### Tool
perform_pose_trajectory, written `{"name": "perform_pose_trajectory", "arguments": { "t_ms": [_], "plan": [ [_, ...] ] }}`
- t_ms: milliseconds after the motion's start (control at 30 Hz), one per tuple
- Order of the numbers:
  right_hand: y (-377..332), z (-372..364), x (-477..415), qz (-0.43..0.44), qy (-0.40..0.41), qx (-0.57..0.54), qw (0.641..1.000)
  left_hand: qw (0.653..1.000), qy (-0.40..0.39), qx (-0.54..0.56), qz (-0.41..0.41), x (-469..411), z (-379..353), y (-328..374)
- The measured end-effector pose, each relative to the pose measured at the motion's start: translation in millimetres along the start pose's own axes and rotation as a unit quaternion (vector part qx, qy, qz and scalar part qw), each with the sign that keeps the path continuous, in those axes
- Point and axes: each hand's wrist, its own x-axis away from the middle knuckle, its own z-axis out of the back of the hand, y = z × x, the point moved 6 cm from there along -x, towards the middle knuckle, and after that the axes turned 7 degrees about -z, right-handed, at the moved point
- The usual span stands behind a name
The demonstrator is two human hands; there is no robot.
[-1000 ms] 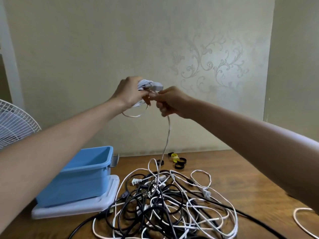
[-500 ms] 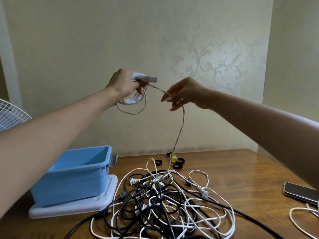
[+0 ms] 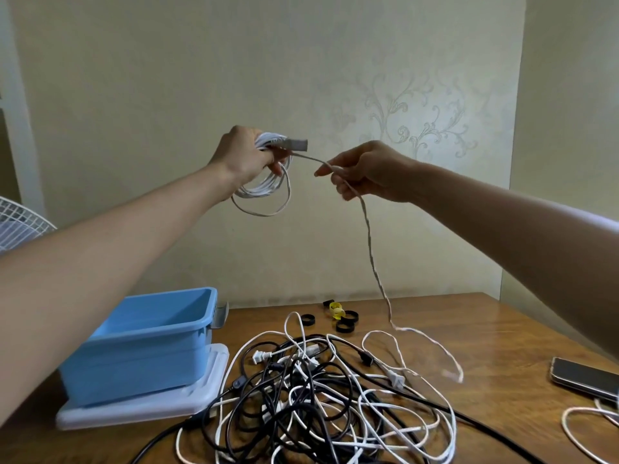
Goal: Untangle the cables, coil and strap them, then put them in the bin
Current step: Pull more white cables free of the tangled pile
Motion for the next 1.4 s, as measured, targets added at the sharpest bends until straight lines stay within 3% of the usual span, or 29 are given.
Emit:
{"name": "perform_pose_trajectory", "arguments": {
  "t_ms": [167,367,533,700,867,1067,1233,1400],
  "plan": [
    [8,-5,3,-0.009,-0.024,0.051,0.998,0.998,0.023,-0.044,0.03,-2,8,-7],
    [9,2,2,0.02,0.054,0.057,0.997,0.998,0.023,-0.036,0.038,-3,6,-14],
    [10,-1,3,0.022,0.04,0.027,0.999,0.996,0.005,0.064,0.057,5,1,-17],
    [23,-2,7,0.028,0.035,0.055,0.997,0.977,-0.066,0.15,0.138,19,-12,-30],
    [65,-3,19,-0.015,-0.032,0.101,0.994,0.99,-0.045,0.066,0.115,24,-6,-56],
    [110,30,35,-0.047,0.029,0.071,0.996,0.986,0.006,-0.011,0.168,38,26,-114],
    [115,23,31,-0.045,0.066,0.144,0.986,0.982,0.014,-0.026,0.188,46,24,-123],
    [112,13,32,-0.027,0.02,0.119,0.992,0.981,0.034,-0.053,0.183,44,31,-118]
  ]
}}
